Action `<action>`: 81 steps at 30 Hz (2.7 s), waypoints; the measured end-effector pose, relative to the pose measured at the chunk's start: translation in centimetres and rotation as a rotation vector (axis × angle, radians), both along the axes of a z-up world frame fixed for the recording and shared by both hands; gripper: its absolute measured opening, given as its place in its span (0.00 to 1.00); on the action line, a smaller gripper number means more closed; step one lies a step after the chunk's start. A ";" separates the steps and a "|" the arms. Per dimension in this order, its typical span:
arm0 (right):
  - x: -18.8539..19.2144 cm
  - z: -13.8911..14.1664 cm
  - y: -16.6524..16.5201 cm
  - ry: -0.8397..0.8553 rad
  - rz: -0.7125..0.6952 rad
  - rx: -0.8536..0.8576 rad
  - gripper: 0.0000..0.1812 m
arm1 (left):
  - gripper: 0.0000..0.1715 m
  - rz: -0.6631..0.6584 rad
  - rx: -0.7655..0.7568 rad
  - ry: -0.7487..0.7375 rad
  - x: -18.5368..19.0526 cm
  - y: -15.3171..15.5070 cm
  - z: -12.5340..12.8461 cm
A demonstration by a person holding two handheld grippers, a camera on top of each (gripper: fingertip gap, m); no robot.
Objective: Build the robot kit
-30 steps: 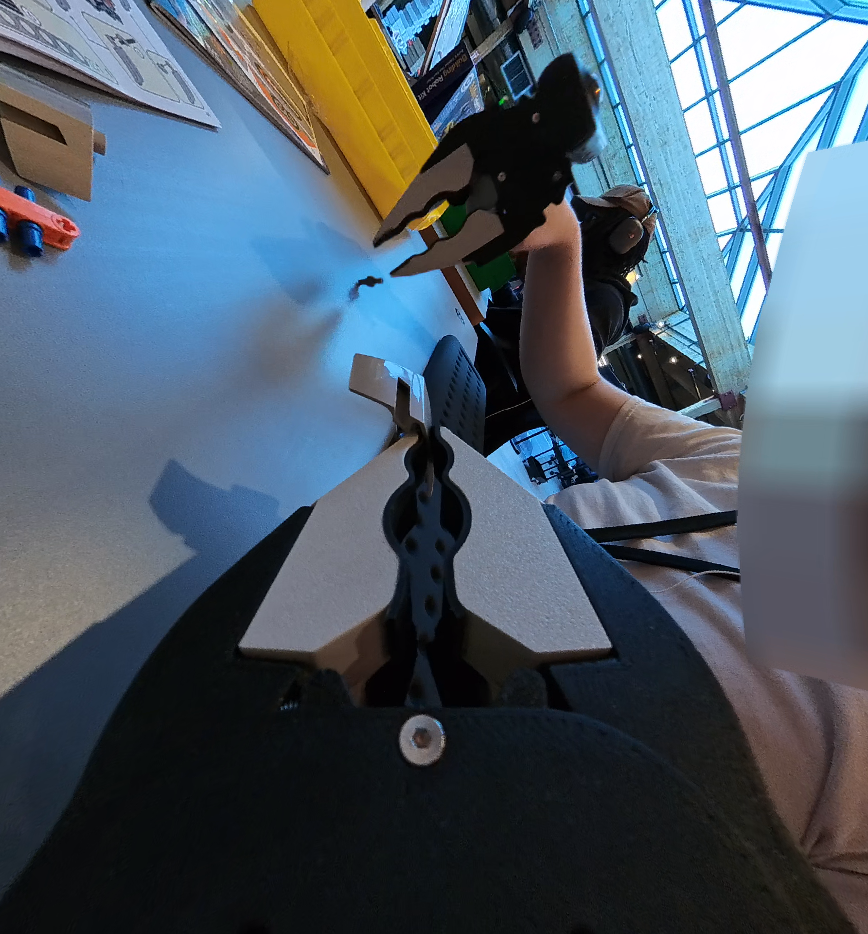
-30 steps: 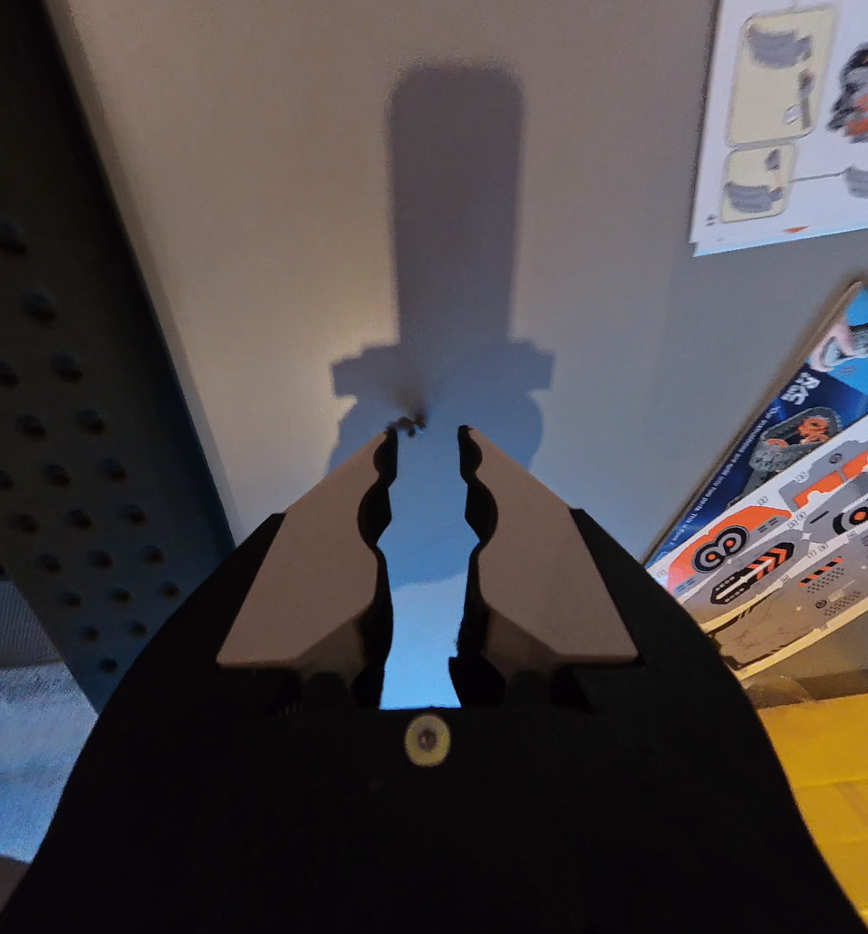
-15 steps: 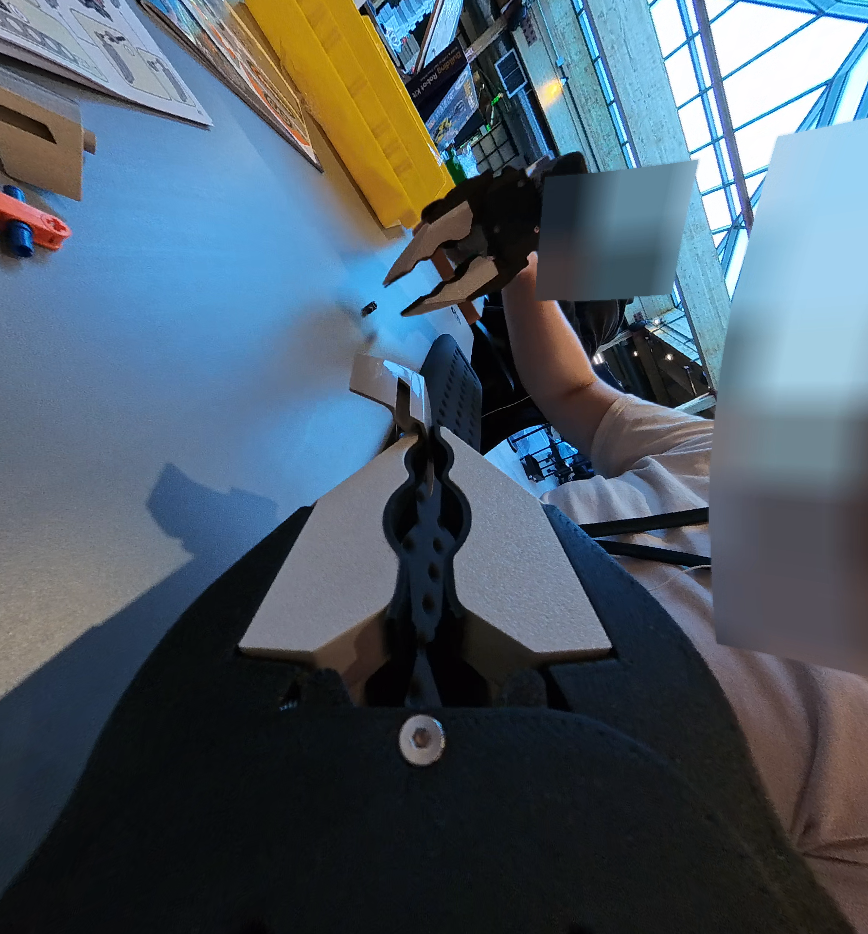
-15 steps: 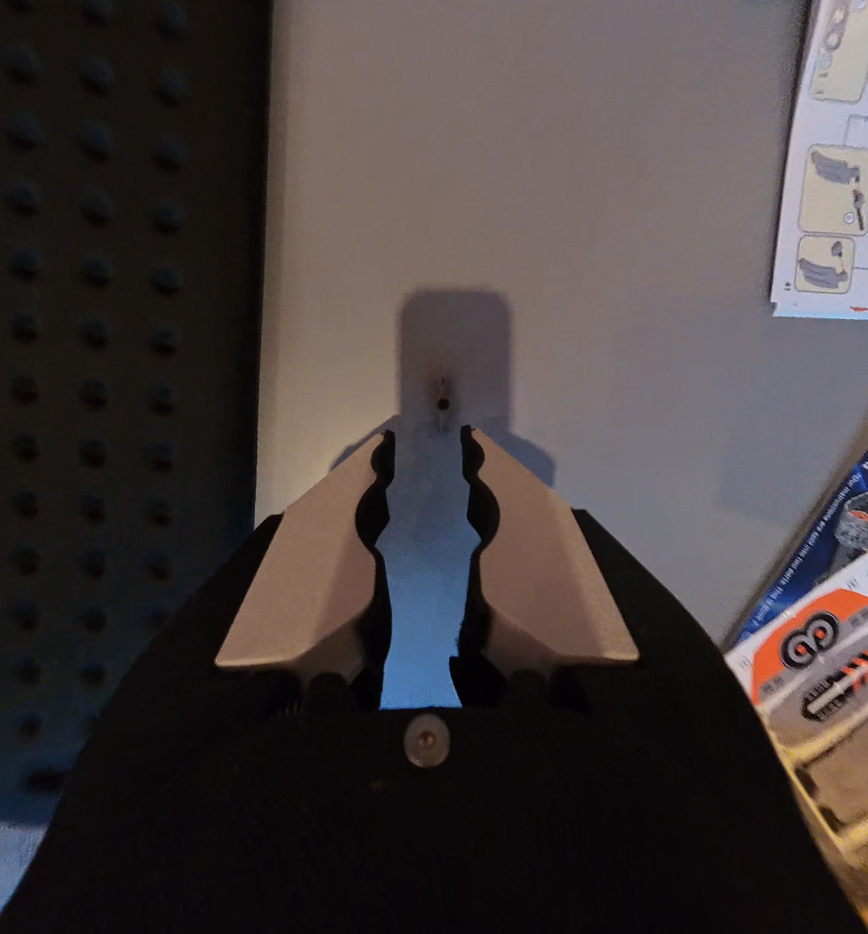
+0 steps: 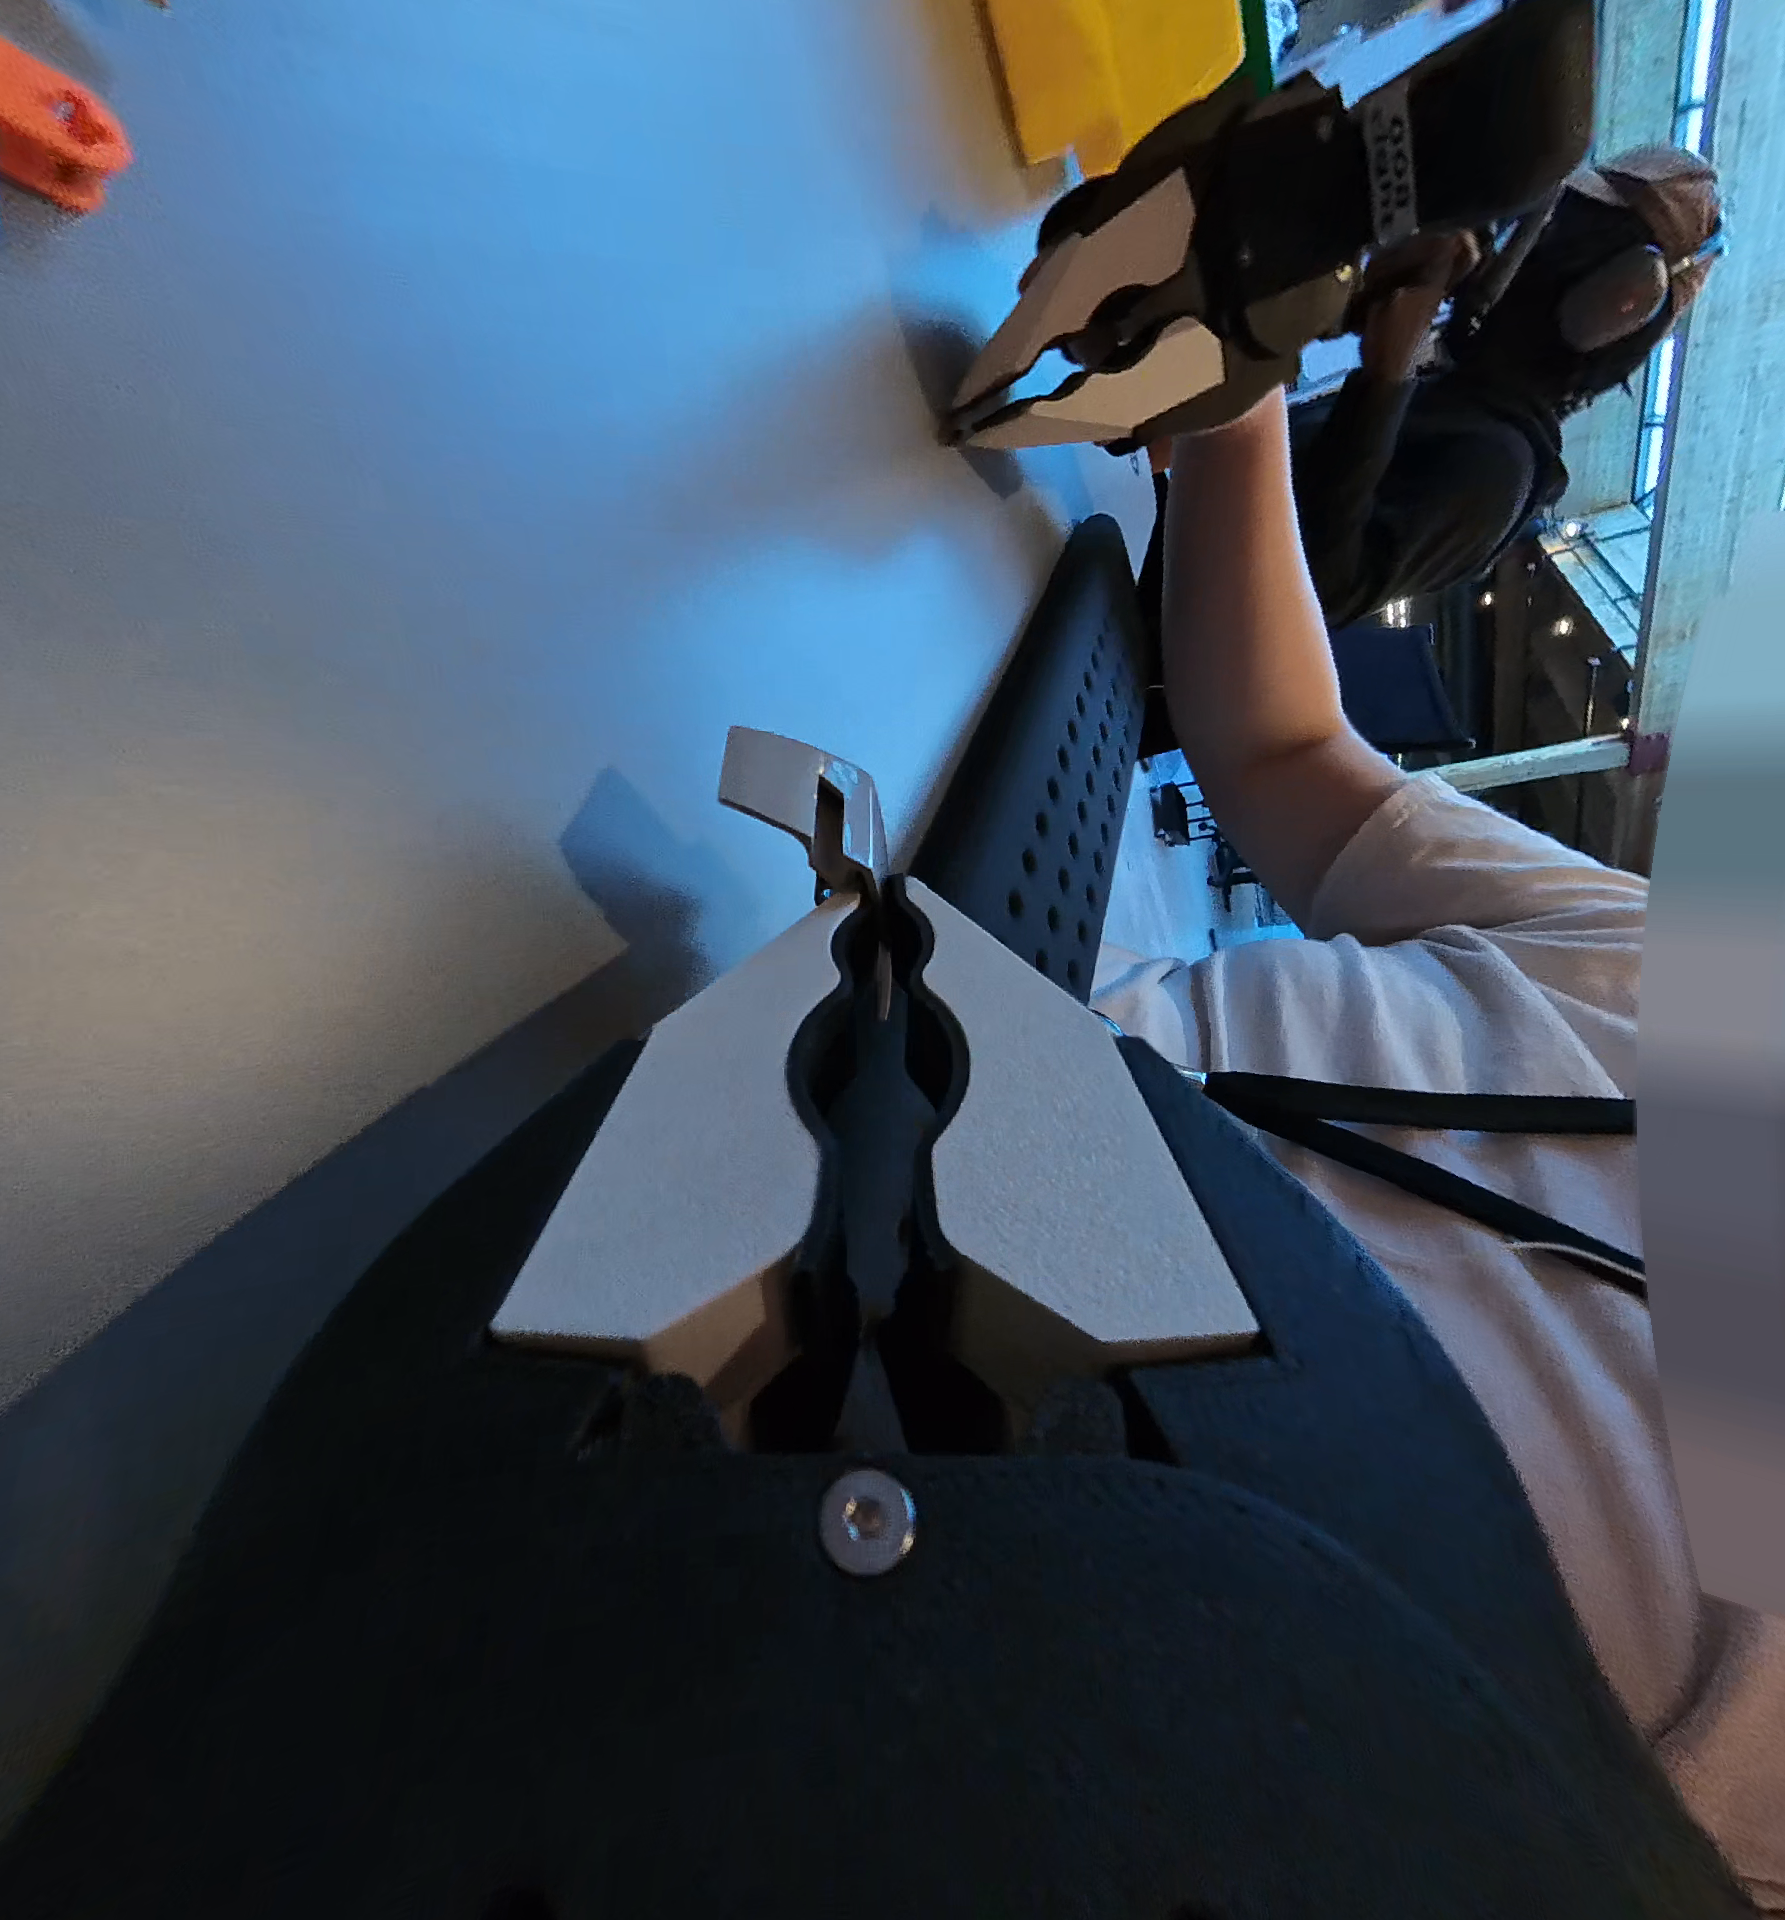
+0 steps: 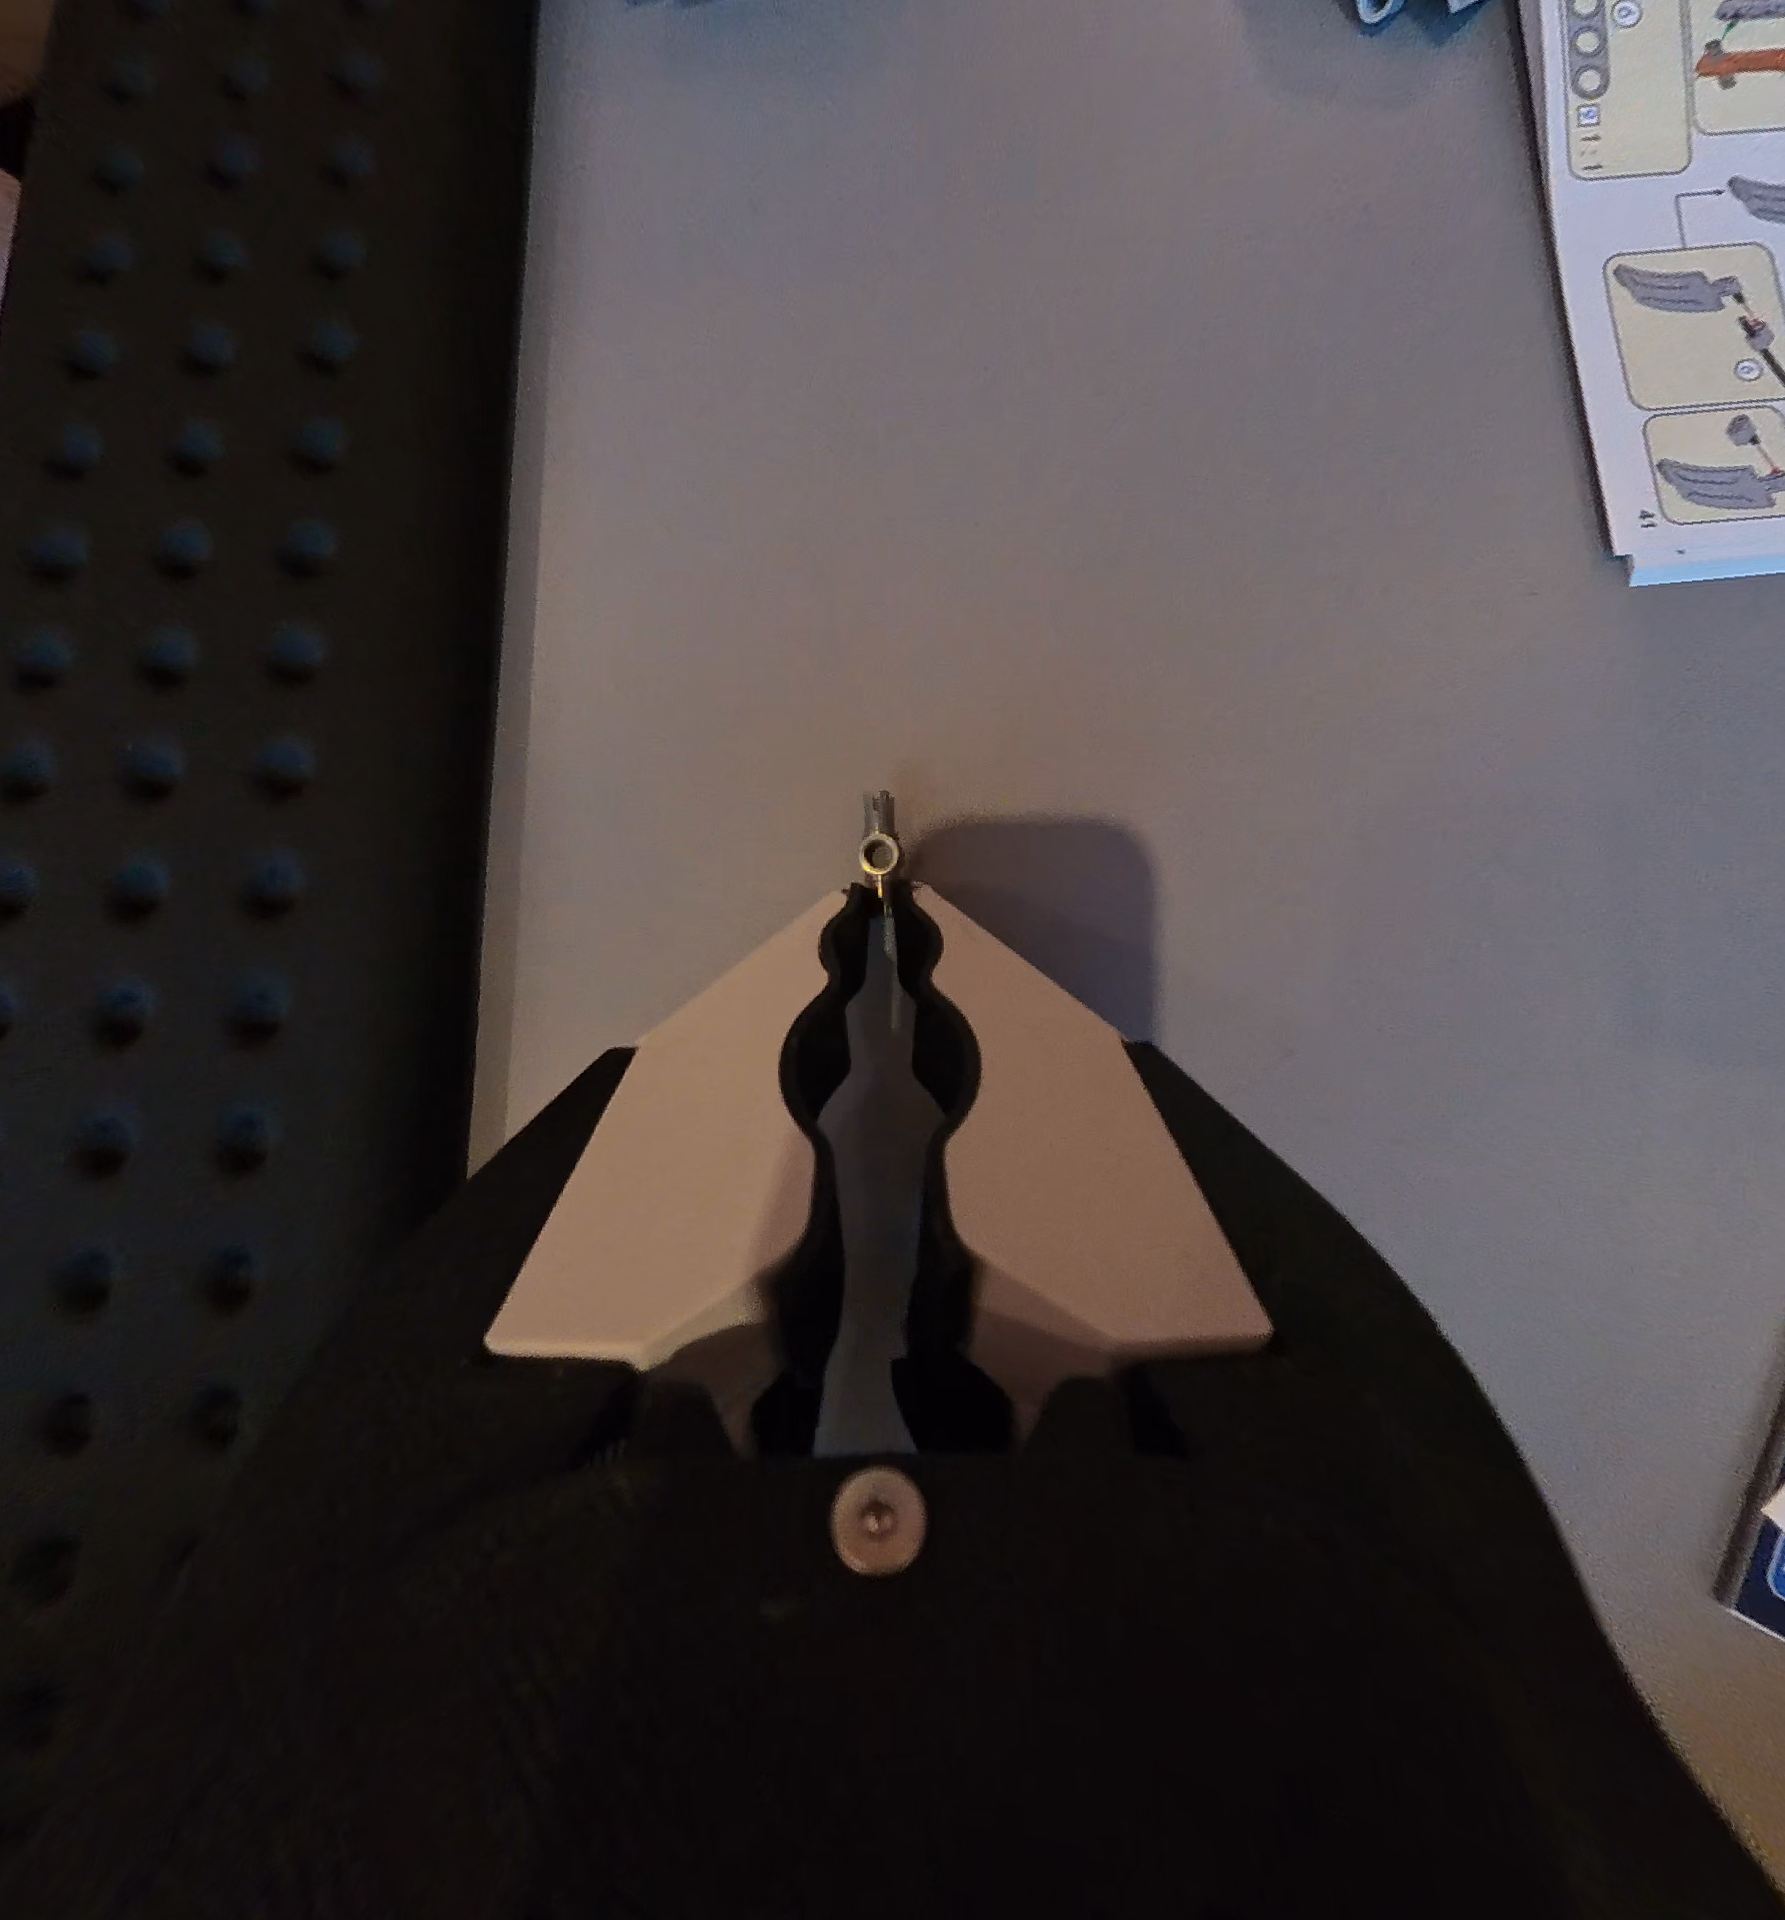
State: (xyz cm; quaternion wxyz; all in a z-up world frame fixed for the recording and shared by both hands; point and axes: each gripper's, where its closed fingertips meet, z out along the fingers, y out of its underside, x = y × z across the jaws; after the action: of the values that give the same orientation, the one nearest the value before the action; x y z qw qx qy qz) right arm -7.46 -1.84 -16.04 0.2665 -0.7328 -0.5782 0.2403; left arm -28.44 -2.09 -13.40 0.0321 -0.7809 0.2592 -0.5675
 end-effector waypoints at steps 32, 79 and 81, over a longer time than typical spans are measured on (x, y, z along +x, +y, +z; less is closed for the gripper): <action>-12.8 10.8 -2.8 -0.014 0.036 0.677 0.02 | 0.09 0.256 0.323 -0.372 6.5 -2.7 9.9; -15.5 14.7 -6.1 0.477 0.187 0.661 0.03 | 0.05 -0.008 0.094 -0.600 6.8 -6.3 12.7; -15.7 14.5 -5.9 0.465 0.182 0.660 0.03 | 0.07 -0.009 0.088 -0.598 6.6 -6.3 12.6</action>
State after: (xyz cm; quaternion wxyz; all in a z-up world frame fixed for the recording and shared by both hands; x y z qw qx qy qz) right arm -23.12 -7.75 -1.54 0.5885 -0.4799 -0.6111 0.2236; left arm -21.84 -8.35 -0.78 0.1384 -0.5756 0.2662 -0.7607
